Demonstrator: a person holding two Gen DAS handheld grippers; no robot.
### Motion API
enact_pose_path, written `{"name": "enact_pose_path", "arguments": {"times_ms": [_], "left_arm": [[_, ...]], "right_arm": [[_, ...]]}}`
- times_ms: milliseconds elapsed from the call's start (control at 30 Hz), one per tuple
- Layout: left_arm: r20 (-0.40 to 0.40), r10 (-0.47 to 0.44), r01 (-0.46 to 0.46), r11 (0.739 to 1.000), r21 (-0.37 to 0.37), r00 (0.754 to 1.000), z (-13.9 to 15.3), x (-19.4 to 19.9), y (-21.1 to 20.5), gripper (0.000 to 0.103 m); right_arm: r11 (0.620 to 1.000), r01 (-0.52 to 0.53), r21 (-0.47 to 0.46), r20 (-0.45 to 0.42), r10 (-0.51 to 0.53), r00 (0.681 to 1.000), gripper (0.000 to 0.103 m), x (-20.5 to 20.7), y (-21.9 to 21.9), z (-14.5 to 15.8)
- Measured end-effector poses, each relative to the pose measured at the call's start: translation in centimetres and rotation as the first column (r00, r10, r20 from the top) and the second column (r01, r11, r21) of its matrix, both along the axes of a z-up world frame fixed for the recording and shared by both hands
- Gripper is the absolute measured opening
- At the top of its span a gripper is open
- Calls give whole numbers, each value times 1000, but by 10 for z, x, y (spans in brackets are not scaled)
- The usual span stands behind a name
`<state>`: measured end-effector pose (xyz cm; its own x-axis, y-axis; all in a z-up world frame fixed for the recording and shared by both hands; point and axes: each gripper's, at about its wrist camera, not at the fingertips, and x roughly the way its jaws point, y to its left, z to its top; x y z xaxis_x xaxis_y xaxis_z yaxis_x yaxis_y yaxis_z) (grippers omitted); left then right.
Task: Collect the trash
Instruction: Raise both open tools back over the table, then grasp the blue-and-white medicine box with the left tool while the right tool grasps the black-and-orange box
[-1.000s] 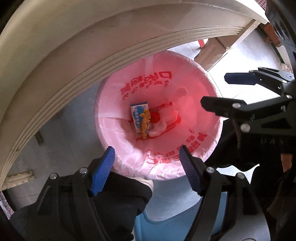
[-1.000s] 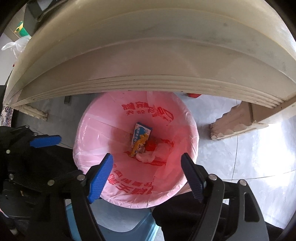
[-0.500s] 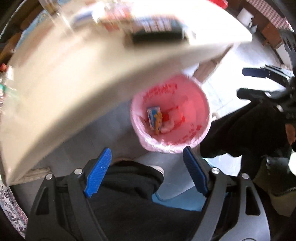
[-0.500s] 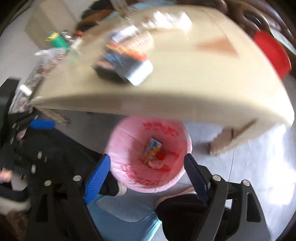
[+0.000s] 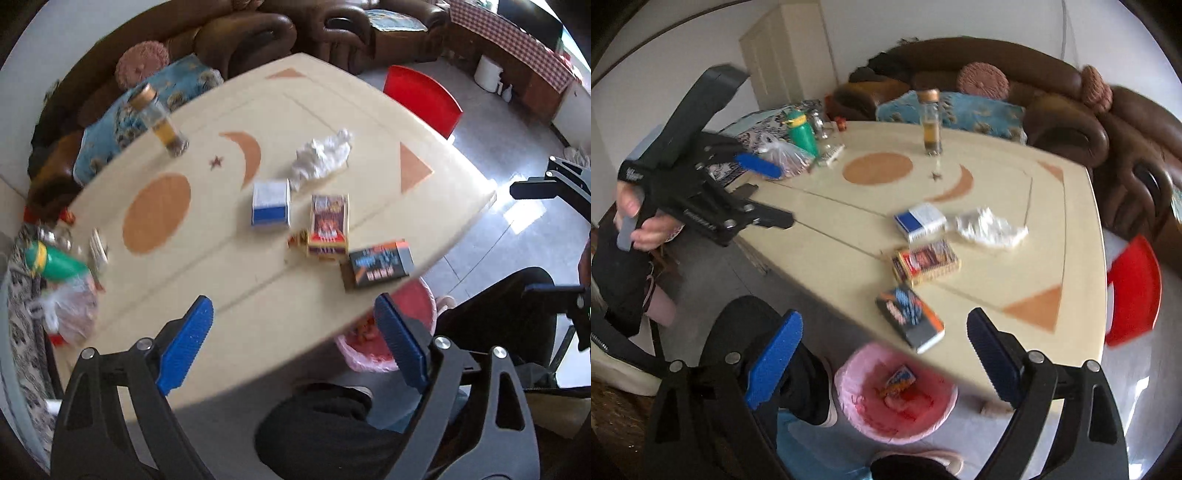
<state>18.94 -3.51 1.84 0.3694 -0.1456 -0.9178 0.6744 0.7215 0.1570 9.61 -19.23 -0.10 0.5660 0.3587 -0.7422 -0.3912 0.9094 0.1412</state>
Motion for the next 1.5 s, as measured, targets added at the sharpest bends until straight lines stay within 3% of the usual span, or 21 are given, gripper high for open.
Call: {"name": "enact_pose_path", "arguments": {"times_ms": [167,333,967,1500], "left_arm": [[-1,-29,29,999,17,1000,-2,21,-19,87],[-19,-70,71,996,55,997,-22,39,-38,87],[-199,-52,78,989,123,979,-124,128,-74,87],[-282,-20,64,987,147,959,-177,178,-86,87]], "right_arm": [[1000,-29,-13,9,29,1000,89,17,1,14],[998,-47,-28,-13,47,999,89,35,1,5],[987,-156,-27,-195,148,969,89,92,12,-78],[960,-276,-53,-320,246,915,89,119,31,-138]]}}
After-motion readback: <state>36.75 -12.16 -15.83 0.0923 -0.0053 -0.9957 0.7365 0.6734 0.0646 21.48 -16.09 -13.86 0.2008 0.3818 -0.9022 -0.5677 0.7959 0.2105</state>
